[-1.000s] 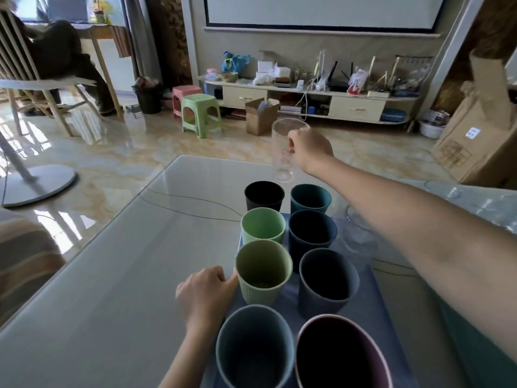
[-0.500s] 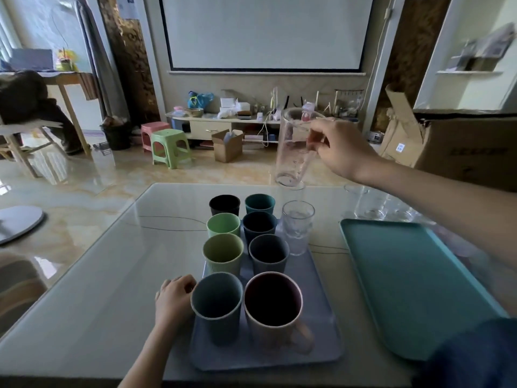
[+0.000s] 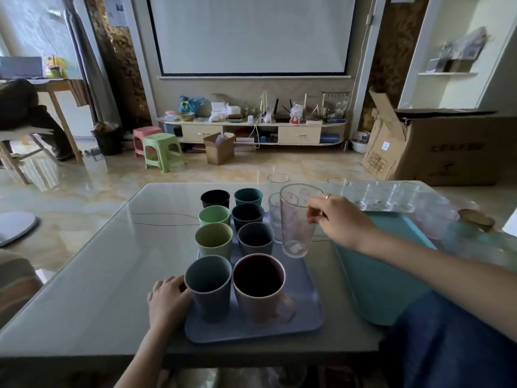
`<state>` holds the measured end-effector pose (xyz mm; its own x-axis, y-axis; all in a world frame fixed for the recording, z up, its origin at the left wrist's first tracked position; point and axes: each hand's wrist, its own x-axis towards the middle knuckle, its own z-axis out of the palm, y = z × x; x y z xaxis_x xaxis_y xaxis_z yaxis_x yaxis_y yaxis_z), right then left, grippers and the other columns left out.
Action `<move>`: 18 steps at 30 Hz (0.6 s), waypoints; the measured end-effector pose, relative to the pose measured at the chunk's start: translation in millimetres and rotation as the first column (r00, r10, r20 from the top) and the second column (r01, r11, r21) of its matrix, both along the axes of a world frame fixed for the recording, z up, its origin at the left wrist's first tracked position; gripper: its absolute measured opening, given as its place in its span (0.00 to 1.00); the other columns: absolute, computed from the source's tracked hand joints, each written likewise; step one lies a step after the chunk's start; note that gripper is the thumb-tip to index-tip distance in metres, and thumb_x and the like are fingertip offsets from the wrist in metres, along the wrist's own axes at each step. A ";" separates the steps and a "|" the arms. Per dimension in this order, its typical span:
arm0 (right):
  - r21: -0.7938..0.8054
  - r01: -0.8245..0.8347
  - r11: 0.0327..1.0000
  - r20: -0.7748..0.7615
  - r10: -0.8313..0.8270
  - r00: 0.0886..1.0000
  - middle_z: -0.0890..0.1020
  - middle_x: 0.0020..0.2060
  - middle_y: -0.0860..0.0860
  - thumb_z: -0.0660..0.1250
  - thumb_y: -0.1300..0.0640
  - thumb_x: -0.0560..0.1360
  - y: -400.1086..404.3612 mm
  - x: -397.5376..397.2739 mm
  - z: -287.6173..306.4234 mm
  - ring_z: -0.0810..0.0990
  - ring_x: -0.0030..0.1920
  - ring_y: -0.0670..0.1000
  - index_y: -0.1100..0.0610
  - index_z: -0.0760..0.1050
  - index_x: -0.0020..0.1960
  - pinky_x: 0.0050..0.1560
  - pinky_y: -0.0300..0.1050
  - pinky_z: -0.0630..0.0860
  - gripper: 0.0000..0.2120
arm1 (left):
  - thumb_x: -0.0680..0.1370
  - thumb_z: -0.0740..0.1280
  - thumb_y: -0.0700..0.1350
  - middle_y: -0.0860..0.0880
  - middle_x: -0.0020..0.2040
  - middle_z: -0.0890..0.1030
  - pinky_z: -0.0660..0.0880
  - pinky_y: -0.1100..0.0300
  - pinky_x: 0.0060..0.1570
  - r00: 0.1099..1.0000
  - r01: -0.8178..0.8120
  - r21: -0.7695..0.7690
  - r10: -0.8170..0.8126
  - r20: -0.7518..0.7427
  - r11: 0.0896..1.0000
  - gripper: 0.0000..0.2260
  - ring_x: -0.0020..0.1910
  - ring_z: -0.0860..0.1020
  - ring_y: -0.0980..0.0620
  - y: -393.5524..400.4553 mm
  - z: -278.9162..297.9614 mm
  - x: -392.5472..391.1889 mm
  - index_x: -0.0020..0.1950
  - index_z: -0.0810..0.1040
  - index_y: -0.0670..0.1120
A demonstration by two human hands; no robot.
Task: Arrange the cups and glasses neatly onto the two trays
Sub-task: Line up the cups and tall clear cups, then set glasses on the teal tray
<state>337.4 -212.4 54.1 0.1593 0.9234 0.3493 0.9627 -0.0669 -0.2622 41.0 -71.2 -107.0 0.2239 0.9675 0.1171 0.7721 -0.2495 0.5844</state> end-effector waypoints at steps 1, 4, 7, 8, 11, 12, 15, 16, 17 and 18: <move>-0.019 0.006 1.000 -0.003 -0.006 1.000 0.79 0.41 0.50 0.65 0.64 0.75 3.9 -1.0 -5.9 0.79 0.44 0.52 0.58 0.76 0.43 0.47 0.50 0.76 0.04 | 0.66 0.55 0.56 0.45 0.46 0.80 0.64 0.53 0.52 1.000 -0.004 -0.013 0.004 0.004 1.000 0.19 0.54 0.71 0.43 0.8 0.2 0.2 0.44 0.79 0.47; -0.060 0.009 0.998 -0.001 -0.009 1.000 0.77 0.39 0.48 0.65 0.64 0.74 14.2 -0.6 -22.2 0.78 0.44 0.52 0.56 0.76 0.42 0.46 0.52 0.76 0.04 | 0.66 0.54 0.56 0.47 0.42 0.77 0.63 0.53 0.52 1.000 0.008 -0.029 -0.007 0.020 1.000 0.14 0.54 0.71 0.43 2.3 0.9 0.9 0.39 0.74 0.50; -0.094 0.005 0.996 0.013 -0.004 1.000 0.75 0.38 0.46 0.65 0.64 0.74 21.3 2.3 -35.0 0.78 0.44 0.52 0.56 0.75 0.42 0.46 0.53 0.77 0.05 | 0.66 0.53 0.55 0.46 0.44 0.79 0.62 0.53 0.52 1.000 0.008 -0.031 -0.008 0.013 0.999 0.13 0.54 0.71 0.43 2.3 1.7 2.4 0.39 0.73 0.51; -0.101 0.006 0.995 0.014 -0.004 1.000 0.74 0.38 0.45 0.65 0.64 0.74 23.4 3.0 -38.6 0.77 0.44 0.52 0.56 0.75 0.41 0.45 0.53 0.76 0.05 | 0.66 0.53 0.55 0.45 0.46 0.79 0.62 0.53 0.53 1.000 0.004 -0.022 -0.003 0.008 1.000 0.14 0.54 0.71 0.43 2.0 1.5 2.8 0.39 0.74 0.51; -0.115 0.019 0.993 0.030 -0.016 0.999 0.74 0.39 0.46 0.65 0.63 0.74 25.9 3.6 -46.6 0.77 0.45 0.53 0.56 0.76 0.43 0.44 0.51 0.76 0.04 | 0.66 0.53 0.55 0.44 0.48 0.80 0.62 0.53 0.53 1.000 -0.006 -0.003 0.006 -0.007 1.000 0.17 0.55 0.71 0.43 2.0 1.5 3.7 0.42 0.77 0.48; -0.118 0.025 0.993 0.037 -0.021 0.999 0.74 0.39 0.47 0.65 0.62 0.74 25.8 3.7 -47.7 0.76 0.45 0.54 0.56 0.76 0.43 0.43 0.49 0.75 0.03 | 0.66 0.53 0.55 0.44 0.48 0.80 0.62 0.53 0.53 1.000 -0.005 0.001 0.005 -0.013 1.000 0.18 0.55 0.71 0.43 2.2 1.5 4.3 0.43 0.78 0.48; -0.129 0.030 0.991 0.039 -0.025 0.999 0.78 0.43 0.51 0.64 0.61 0.75 24.6 5.6 -49.3 0.77 0.46 0.55 0.57 0.75 0.45 0.43 0.49 0.75 0.02 | 0.67 0.53 0.55 0.44 0.48 0.80 0.62 0.52 0.54 1.000 -0.010 0.005 0.011 -0.016 1.000 0.16 0.56 0.71 0.43 1.9 2.7 6.3 0.41 0.76 0.48; -0.145 0.025 0.989 0.035 -0.020 0.999 0.78 0.44 0.51 0.64 0.60 0.75 24.5 5.9 -49.8 0.77 0.47 0.56 0.56 0.75 0.45 0.44 0.51 0.76 0.02 | 0.66 0.53 0.55 0.44 0.48 0.80 0.62 0.52 0.54 1.000 -0.012 0.004 0.012 -0.008 1.000 0.15 0.56 0.71 0.42 1.9 3.0 6.1 0.40 0.75 0.49; -0.169 0.020 0.985 0.032 -0.015 0.999 0.78 0.45 0.51 0.63 0.60 0.75 24.0 5.1 -49.6 0.77 0.48 0.56 0.56 0.74 0.46 0.46 0.52 0.76 0.02 | 0.66 0.53 0.55 0.43 0.47 0.80 0.63 0.52 0.54 1.000 -0.011 0.002 0.011 -0.001 1.000 0.14 0.55 0.71 0.42 1.5 3.7 5.9 0.39 0.74 0.50; -0.196 0.014 0.981 0.024 -0.009 1.000 0.78 0.47 0.51 0.62 0.59 0.74 23.2 4.5 -49.1 0.77 0.50 0.56 0.55 0.74 0.48 0.48 0.53 0.76 0.04 | 0.66 0.53 0.55 0.43 0.47 0.80 0.63 0.52 0.54 1.000 -0.008 0.000 0.008 0.003 1.000 0.13 0.55 0.71 0.42 1.5 3.4 5.2 0.39 0.74 0.50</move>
<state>341.8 -189.2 5.0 0.1643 0.9724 0.1655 0.9671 -0.1258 -0.2211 46.2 -69.7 -103.6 0.2156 0.9693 0.1180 0.7722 -0.2432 0.5871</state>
